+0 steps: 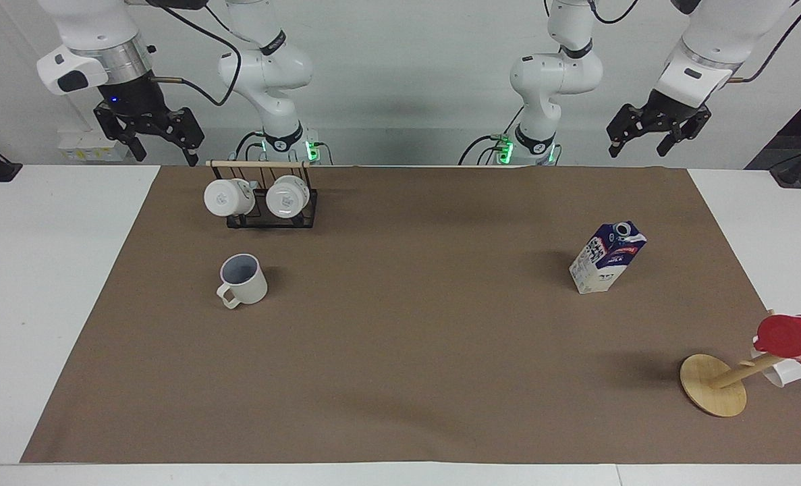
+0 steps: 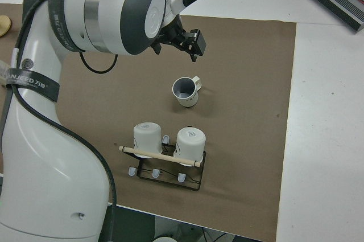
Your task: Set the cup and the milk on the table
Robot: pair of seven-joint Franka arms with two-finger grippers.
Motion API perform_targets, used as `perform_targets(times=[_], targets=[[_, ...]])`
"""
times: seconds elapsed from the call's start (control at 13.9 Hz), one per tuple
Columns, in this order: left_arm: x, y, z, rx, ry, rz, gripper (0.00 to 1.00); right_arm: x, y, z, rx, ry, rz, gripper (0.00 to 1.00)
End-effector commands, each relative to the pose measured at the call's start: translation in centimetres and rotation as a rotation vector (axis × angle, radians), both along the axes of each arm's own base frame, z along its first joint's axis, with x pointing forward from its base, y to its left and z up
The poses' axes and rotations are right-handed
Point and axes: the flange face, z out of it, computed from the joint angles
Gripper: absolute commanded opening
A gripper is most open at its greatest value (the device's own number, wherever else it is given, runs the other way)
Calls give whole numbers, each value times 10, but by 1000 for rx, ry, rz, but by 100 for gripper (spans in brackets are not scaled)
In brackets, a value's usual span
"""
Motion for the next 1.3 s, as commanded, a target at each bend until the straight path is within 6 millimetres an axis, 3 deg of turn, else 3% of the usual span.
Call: perform_targets(times=[0.0,0.58,0.79,1.23], targets=[[-1,1,5,13,7,8,100,-6,2,0,19,-16,-7,100],[-1,0,5,13,7,6,100,-2,10,-16,17,9,7,100],[-1,1,5,13,7,8,100,5,34,-38,15,6,54,100],[-1,0,5,13,7,6,100,18,45,-97,14,12,64,100]])
